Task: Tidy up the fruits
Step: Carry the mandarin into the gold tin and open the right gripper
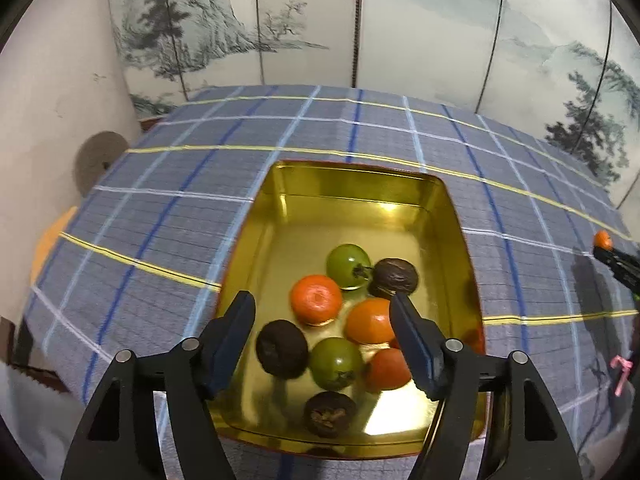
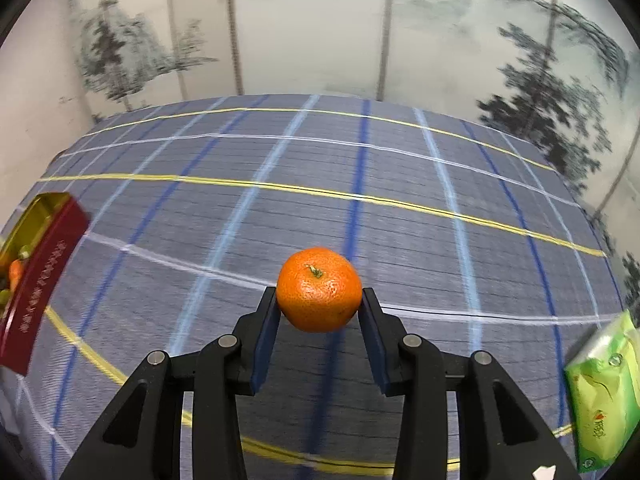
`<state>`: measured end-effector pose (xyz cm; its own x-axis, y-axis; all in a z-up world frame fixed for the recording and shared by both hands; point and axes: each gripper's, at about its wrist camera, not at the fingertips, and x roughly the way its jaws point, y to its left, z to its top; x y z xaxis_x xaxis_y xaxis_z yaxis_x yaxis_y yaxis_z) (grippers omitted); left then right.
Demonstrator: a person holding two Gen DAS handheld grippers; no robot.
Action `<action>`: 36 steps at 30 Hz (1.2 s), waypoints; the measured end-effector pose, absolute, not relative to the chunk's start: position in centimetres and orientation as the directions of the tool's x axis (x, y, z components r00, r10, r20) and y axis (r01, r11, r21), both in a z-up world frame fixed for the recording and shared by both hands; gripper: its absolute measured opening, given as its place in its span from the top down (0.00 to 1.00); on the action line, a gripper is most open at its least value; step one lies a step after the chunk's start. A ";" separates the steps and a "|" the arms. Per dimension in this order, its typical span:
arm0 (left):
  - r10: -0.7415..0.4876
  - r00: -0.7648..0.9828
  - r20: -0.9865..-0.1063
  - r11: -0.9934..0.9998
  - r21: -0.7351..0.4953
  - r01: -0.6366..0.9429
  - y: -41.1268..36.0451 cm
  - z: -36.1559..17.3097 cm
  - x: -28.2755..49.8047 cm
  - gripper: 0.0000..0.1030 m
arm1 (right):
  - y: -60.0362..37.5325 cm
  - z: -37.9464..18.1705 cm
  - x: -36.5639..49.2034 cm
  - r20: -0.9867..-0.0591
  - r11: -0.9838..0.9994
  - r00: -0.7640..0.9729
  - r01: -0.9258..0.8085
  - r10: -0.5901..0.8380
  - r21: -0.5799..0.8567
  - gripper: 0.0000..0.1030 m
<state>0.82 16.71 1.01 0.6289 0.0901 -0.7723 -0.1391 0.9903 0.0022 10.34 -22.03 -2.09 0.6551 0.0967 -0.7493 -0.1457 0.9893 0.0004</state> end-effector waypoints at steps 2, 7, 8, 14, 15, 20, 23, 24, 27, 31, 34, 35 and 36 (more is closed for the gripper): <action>0.102 0.628 -0.771 0.989 0.012 -0.146 16.5 1.0 0.8 0.27 | -20.3 -1.8 10.1 -0.750 0.982 0.650 -0.188 0.123 -0.002 0.64; 0.112 0.624 -0.774 0.985 0.005 -0.171 16.4 1.1 0.3 0.22 | -16.3 -1.3 9.6 -0.749 0.959 0.635 -0.282 0.187 0.000 0.64; 0.114 0.622 -0.775 0.984 0.004 -0.176 16.4 1.0 0.2 0.21 | -15.3 -1.1 9.5 -0.748 0.953 0.632 -0.302 0.203 0.003 0.64; 0.120 0.616 -0.779 0.981 -0.003 -0.195 16.9 0.8 -0.5 0.20 | -10.6 -0.2 8.6 -0.741 0.912 0.610 -0.410 0.281 0.008 0.64; 0.119 0.614 -0.781 0.980 -0.006 -0.198 17.1 0.8 -0.6 0.19 | -9.6 0.0 8.3 -0.739 0.902 0.604 -0.431 0.298 0.012 0.64; 0.133 0.614 -0.778 0.978 0.003 -0.207 17.8 0.9 -1.2 0.19 | -6.0 0.9 7.1 -0.732 0.859 0.580 -0.511 0.358 0.015 0.64; 0.137 0.617 -0.775 0.976 0.001 -0.216 18.4 1.1 -1.7 0.19 | -3.7 1.5 6.3 -0.728 0.828 0.559 -0.561 0.396 0.020 0.64; 0.138 0.617 -0.775 0.975 -0.002 -0.221 18.7 1.2 -1.9 0.19 | -3.0 1.6 6.1 -0.727 0.818 0.553 -0.576 0.406 0.019 0.64; 0.146 0.616 -0.774 0.971 -0.008 -0.240 19.7 1.3 -2.5 0.19 | -0.4 2.1 5.1 -0.724 0.780 0.529 -0.625 0.443 0.021 0.64; 0.171 0.607 -0.776 0.963 0.001 -0.269 21.1 1.4 -3.3 0.19 | 2.2 2.2 4.1 -0.725 0.738 0.499 -0.675 0.475 0.019 0.64; 0.182 0.605 -0.775 0.958 0.002 -0.286 22.0 1.4 -3.8 0.19 | 4.4 1.9 3.6 -0.732 0.709 0.474 -0.705 0.489 0.018 0.64; 0.182 0.603 -0.777 0.958 0.001 -0.288 22.2 1.4 -4.0 0.19 | 5.0 1.7 3.5 -0.736 0.703 0.467 -0.711 0.491 0.018 0.64; 0.183 0.602 -0.777 0.957 0.000 -0.290 22.5 1.3 -4.1 0.19 | 5.7 1.6 3.4 -0.740 0.695 0.458 -0.718 0.493 0.018 0.64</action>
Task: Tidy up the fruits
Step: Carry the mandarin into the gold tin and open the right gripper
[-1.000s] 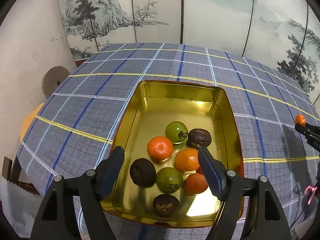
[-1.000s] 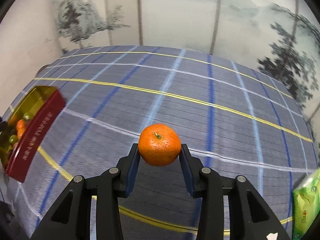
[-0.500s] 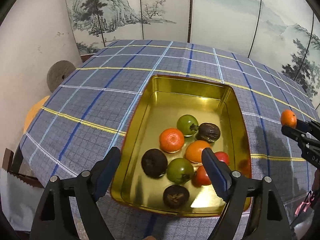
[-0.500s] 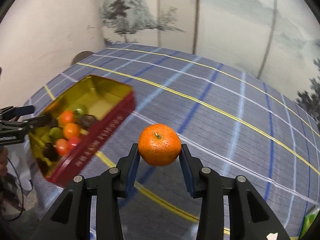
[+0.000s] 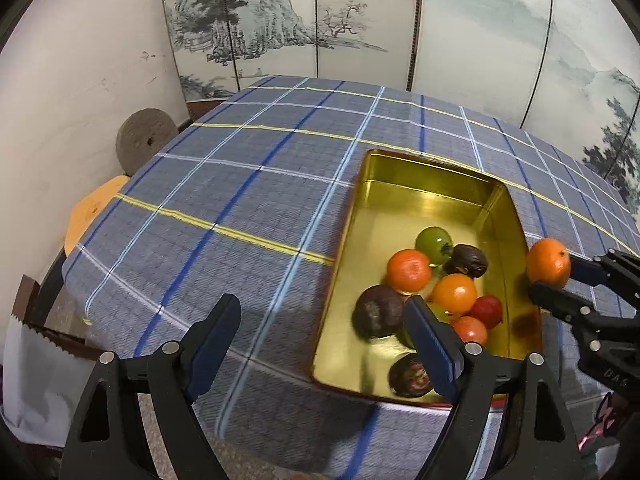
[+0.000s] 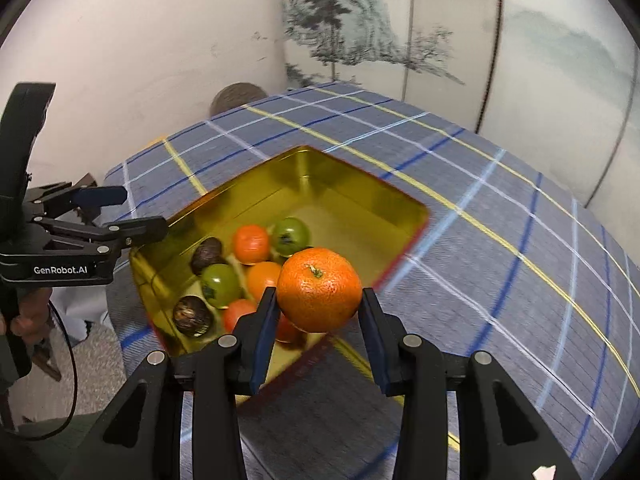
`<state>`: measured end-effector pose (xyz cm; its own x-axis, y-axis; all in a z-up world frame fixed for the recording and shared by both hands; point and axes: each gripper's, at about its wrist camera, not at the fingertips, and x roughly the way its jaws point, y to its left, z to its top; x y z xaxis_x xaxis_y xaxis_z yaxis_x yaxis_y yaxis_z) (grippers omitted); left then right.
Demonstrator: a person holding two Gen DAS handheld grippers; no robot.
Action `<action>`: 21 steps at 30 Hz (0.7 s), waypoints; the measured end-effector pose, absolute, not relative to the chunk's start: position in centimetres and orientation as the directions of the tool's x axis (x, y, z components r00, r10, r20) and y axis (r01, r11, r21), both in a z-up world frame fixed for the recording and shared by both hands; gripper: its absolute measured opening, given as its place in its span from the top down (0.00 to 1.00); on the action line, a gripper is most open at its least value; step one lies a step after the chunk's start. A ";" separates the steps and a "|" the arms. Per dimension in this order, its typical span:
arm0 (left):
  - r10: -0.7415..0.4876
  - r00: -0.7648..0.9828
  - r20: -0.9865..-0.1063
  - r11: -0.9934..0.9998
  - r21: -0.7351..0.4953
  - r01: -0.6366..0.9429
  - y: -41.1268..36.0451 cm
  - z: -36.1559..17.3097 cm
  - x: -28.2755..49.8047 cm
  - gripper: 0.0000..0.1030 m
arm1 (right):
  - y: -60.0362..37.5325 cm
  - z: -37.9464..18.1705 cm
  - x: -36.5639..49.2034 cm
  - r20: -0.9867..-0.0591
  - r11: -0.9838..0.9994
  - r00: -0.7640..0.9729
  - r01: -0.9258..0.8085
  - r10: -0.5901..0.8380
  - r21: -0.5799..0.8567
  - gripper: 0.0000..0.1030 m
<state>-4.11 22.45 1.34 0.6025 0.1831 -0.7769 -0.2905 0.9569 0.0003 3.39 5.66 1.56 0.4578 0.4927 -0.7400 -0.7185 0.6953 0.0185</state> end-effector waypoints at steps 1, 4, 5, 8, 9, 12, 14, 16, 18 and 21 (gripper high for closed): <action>0.184 0.602 -0.777 0.956 0.001 -0.292 22.6 1.3 -4.3 0.19 | 6.1 1.4 3.4 -0.743 0.689 0.450 -0.725 0.495 0.019 0.64; 0.186 0.594 -0.783 0.955 0.002 -0.295 23.1 1.1 -4.4 0.19 | 7.3 0.7 3.2 -0.754 0.675 0.431 -0.738 0.495 0.021 0.64; 0.185 0.592 -0.784 0.955 0.002 -0.296 23.2 1.0 -4.5 0.19 | 7.6 0.5 3.2 -0.758 0.670 0.424 -0.742 0.496 0.023 0.64; 0.183 0.585 -0.790 0.955 0.002 -0.295 23.4 0.7 -4.5 0.19 | 8.5 -0.2 3.2 -0.769 0.668 0.411 -0.744 0.489 0.027 0.64; 0.180 0.584 -0.792 0.956 0.002 -0.292 23.4 0.6 -4.4 0.19 | 8.7 -0.4 3.3 -0.772 0.667 0.407 -0.745 0.488 0.029 0.64; 0.177 0.584 -0.792 0.959 0.004 -0.285 23.5 0.5 -4.5 0.19 | 9.3 -1.0 3.3 -0.782 0.668 0.400 -0.744 0.478 0.028 0.63; 0.177 0.583 -0.793 0.959 0.005 -0.283 23.5 0.5 -4.5 0.19 | 9.5 -1.3 3.4 -0.785 0.672 0.399 -0.740 0.474 0.029 0.63; 0.175 0.583 -0.794 0.959 0.004 -0.283 23.6 0.5 -4.6 0.19 | 9.6 -1.5 3.5 -0.786 0.676 0.400 -0.736 0.471 0.030 0.63; 0.177 0.581 -0.795 0.958 0.006 -0.285 23.6 0.5 -4.5 0.19 | 9.7 -1.7 3.6 -0.789 0.680 0.398 -0.733 0.468 0.034 0.63; 0.175 0.577 -0.798 0.960 0.008 -0.281 23.6 0.4 -4.6 0.19 | 10.0 -1.9 3.6 -0.789 0.684 0.403 -0.729 0.463 0.029 0.63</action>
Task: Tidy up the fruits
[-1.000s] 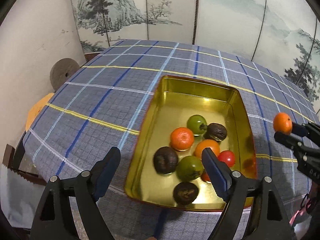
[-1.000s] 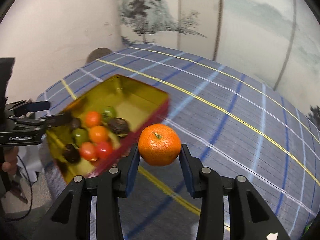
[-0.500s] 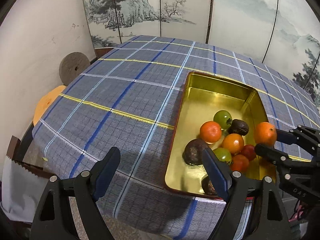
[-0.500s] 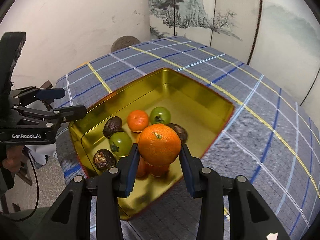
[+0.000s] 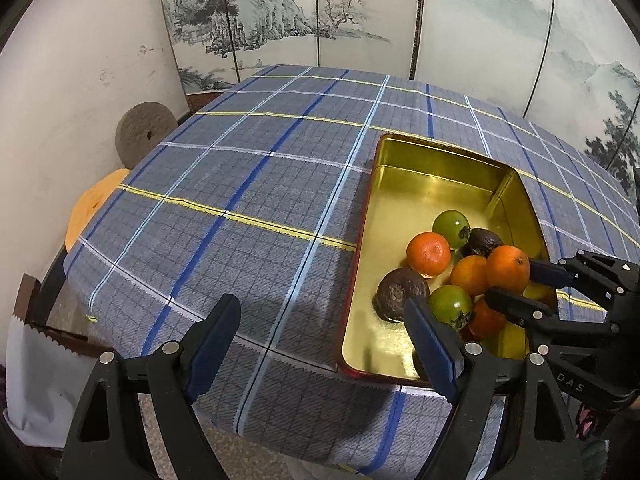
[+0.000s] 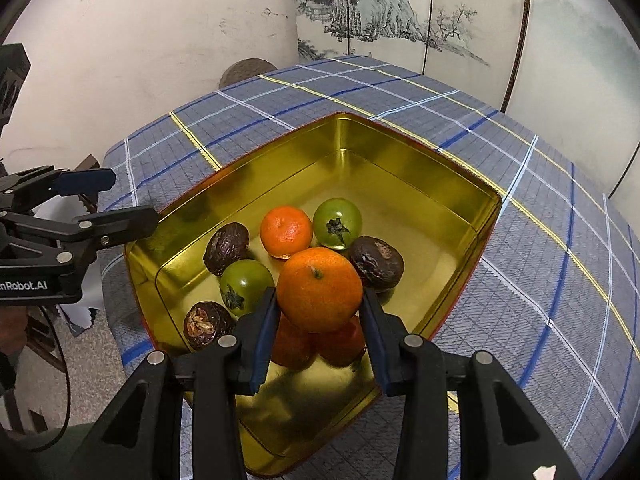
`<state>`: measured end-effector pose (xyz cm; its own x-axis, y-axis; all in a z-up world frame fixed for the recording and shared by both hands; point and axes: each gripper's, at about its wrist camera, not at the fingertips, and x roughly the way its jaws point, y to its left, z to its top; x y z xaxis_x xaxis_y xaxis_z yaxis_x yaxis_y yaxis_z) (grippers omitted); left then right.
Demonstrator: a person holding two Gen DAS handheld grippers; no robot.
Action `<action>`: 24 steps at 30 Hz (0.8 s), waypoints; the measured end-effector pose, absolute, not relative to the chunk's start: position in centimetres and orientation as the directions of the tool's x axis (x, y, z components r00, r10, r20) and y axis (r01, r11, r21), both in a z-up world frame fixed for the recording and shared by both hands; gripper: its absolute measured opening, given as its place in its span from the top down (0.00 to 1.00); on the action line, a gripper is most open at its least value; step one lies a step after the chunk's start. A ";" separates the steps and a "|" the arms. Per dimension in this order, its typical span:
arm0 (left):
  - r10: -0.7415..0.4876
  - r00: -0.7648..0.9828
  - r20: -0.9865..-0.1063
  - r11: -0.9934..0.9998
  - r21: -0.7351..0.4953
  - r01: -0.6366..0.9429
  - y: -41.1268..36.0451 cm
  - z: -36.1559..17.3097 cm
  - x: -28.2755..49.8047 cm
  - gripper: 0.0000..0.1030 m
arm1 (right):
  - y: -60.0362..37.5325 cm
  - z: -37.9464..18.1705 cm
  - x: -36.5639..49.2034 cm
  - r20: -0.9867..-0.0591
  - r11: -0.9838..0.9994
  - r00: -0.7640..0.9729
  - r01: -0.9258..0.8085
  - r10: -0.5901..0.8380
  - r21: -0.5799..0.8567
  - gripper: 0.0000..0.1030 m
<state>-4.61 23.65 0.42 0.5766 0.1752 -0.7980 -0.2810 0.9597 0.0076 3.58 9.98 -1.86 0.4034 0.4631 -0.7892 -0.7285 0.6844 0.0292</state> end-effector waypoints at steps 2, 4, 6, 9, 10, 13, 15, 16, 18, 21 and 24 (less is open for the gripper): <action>0.172 0.573 -0.801 0.962 0.011 -0.273 23.6 0.3 -4.7 0.19 | 10.1 -1.9 3.6 -0.788 0.689 0.406 -0.724 0.462 0.031 0.63; 0.172 0.570 -0.804 0.963 0.017 -0.267 23.5 0.2 -4.7 0.19 | 10.2 -2.0 3.6 -0.788 0.693 0.410 -0.720 0.459 0.029 0.62; 0.173 0.563 -0.808 0.964 0.023 -0.264 23.3 0.1 -4.8 0.19 | 10.2 -2.0 3.6 -0.786 0.696 0.411 -0.717 0.462 0.035 0.57; 0.174 0.553 -0.815 0.964 0.027 -0.264 23.1 -0.1 -4.8 0.19 | 10.1 -1.7 3.6 -0.778 0.706 0.429 -0.708 0.459 0.026 0.46; 0.175 0.550 -0.817 0.964 0.029 -0.263 22.9 -0.2 -4.8 0.19 | 10.1 -1.6 3.5 -0.775 0.709 0.433 -0.705 0.460 0.027 0.45; 0.181 0.544 -0.819 0.963 0.036 -0.266 22.7 -0.2 -4.8 0.19 | 9.9 -1.2 3.4 -0.768 0.714 0.440 -0.700 0.465 0.031 0.43; 0.181 0.543 -0.820 0.963 0.035 -0.267 22.6 -0.1 -4.9 0.19 | 9.8 -0.8 3.2 -0.761 0.720 0.451 -0.694 0.467 0.031 0.35; 0.181 0.543 -0.820 0.964 0.037 -0.265 22.7 -0.1 -4.9 0.19 | 9.6 -0.6 3.1 -0.759 0.722 0.454 -0.691 0.467 0.031 0.26; 0.185 0.543 -0.819 0.964 0.045 -0.261 22.4 0.0 -4.9 0.19 | 9.4 -0.4 2.8 -0.756 0.730 0.461 -0.683 0.464 0.032 0.19; 0.174 0.538 -0.825 0.965 0.036 -0.258 22.2 0.2 -5.0 0.19 | 8.8 0.0 2.1 -0.754 0.746 0.474 -0.665 0.455 0.032 0.05; 0.161 0.535 -0.829 0.967 0.023 -0.254 21.8 0.3 -5.0 0.19 | 8.0 0.3 1.5 -0.760 0.762 0.477 -0.646 0.441 0.036 0.01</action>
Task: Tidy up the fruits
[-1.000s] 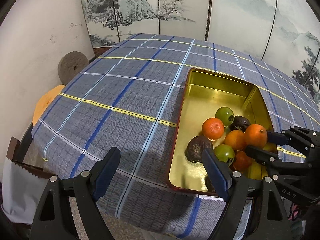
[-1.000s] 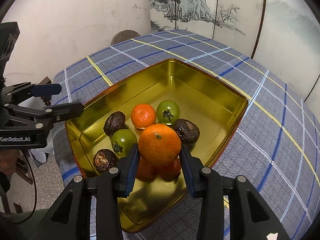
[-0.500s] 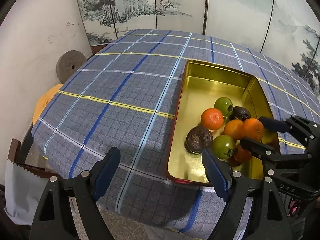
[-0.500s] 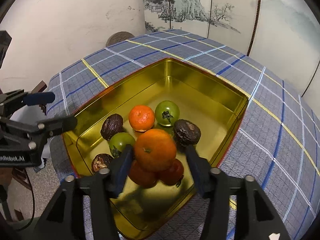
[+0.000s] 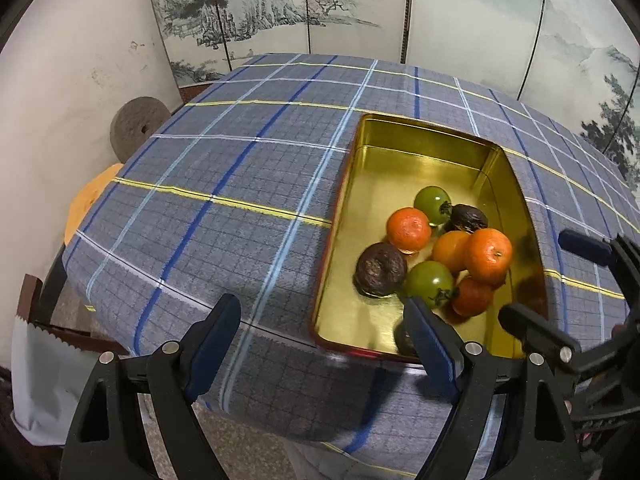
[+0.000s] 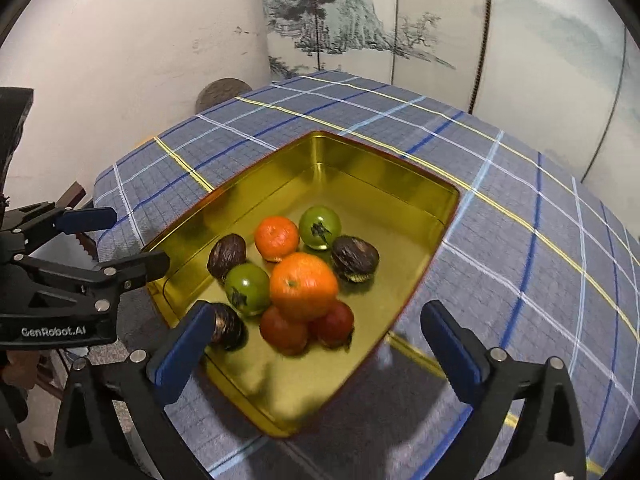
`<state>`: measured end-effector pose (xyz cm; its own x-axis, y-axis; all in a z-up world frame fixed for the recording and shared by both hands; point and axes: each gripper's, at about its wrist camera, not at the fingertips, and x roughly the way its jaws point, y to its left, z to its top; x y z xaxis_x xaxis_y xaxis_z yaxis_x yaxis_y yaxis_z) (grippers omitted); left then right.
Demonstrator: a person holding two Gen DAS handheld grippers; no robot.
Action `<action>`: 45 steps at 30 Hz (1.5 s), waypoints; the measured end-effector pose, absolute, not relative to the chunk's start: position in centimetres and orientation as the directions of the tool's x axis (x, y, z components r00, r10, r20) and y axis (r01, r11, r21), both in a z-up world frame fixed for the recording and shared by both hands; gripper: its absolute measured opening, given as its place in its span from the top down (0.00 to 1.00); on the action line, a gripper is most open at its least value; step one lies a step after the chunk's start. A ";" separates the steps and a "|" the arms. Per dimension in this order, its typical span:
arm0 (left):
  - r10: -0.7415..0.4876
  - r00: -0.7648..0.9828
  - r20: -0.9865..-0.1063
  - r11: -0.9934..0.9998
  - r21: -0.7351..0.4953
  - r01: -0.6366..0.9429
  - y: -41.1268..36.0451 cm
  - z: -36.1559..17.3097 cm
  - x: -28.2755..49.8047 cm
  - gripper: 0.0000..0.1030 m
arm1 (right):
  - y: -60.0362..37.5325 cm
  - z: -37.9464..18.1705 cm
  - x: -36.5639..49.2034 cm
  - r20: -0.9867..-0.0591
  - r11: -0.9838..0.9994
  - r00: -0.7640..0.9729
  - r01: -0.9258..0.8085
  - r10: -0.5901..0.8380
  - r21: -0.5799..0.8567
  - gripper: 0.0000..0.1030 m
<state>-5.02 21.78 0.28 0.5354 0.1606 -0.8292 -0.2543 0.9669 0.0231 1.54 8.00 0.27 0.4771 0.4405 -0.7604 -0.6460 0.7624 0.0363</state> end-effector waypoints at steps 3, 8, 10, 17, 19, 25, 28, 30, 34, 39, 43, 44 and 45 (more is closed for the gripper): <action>0.159 0.534 -0.830 0.969 0.027 -0.246 21.1 0.3 -5.1 0.19 | 7.3 0.2 0.8 -0.775 0.770 0.469 -0.637 0.424 0.036 0.01; 0.160 0.528 -0.834 0.969 0.030 -0.245 20.3 0.5 -5.2 0.19 | 6.1 -0.1 -0.3 -0.792 0.789 0.456 -0.612 0.405 0.051 0.01; 0.161 0.529 -0.833 0.970 0.036 -0.239 19.9 0.6 -5.1 0.19 | 6.1 -0.4 -0.4 -0.807 0.794 0.439 -0.605 0.395 0.059 0.01; 0.171 0.525 -0.834 0.969 0.047 -0.241 19.1 0.7 -5.1 0.19 | 6.4 -0.8 -1.1 -0.819 0.797 0.443 -0.604 0.365 0.028 0.01; 0.173 0.525 -0.834 0.970 0.051 -0.238 18.9 0.7 -5.2 0.19 | 6.4 -0.8 -1.1 -0.821 0.796 0.440 -0.604 0.364 0.029 0.01; 0.175 0.519 -0.837 0.971 0.060 -0.231 18.5 0.6 -5.0 0.19 | 6.4 -1.1 -0.9 -0.833 0.799 0.422 -0.599 0.358 0.040 0.01; 0.175 0.517 -0.838 0.972 0.063 -0.227 18.3 0.6 -4.9 0.19 | 6.3 -1.3 -0.8 -0.839 0.802 0.416 -0.596 0.351 0.040 0.01; 0.172 0.516 -0.839 0.973 0.061 -0.224 18.2 0.5 -4.9 0.19 | 6.3 -1.4 -0.7 -0.843 0.801 0.404 -0.597 0.354 0.051 0.01; 0.172 0.510 -0.843 0.974 0.066 -0.218 17.9 0.3 -4.7 0.19 | 6.4 -1.8 -0.5 -0.853 0.801 0.387 -0.595 0.350 0.059 0.01; 0.171 0.510 -0.843 0.974 0.068 -0.214 17.8 0.3 -4.5 0.19 | 6.5 -2.0 -0.4 -0.859 0.803 0.384 -0.594 0.338 0.050 0.01; 0.167 0.509 -0.845 0.975 0.066 -0.212 17.7 0.3 -4.4 0.19 | 6.4 -2.2 -0.2 -0.862 0.808 0.380 -0.586 0.334 0.055 0.01; 0.164 0.507 -0.846 0.975 0.063 -0.211 17.7 0.3 -4.4 0.19 | 6.4 -2.2 -0.2 -0.863 0.809 0.379 -0.586 0.333 0.054 0.01; 0.164 0.506 -0.847 0.975 0.062 -0.212 17.7 0.2 -4.4 0.19 | 6.3 -2.2 -0.2 -0.864 0.809 0.380 -0.585 0.331 0.053 0.01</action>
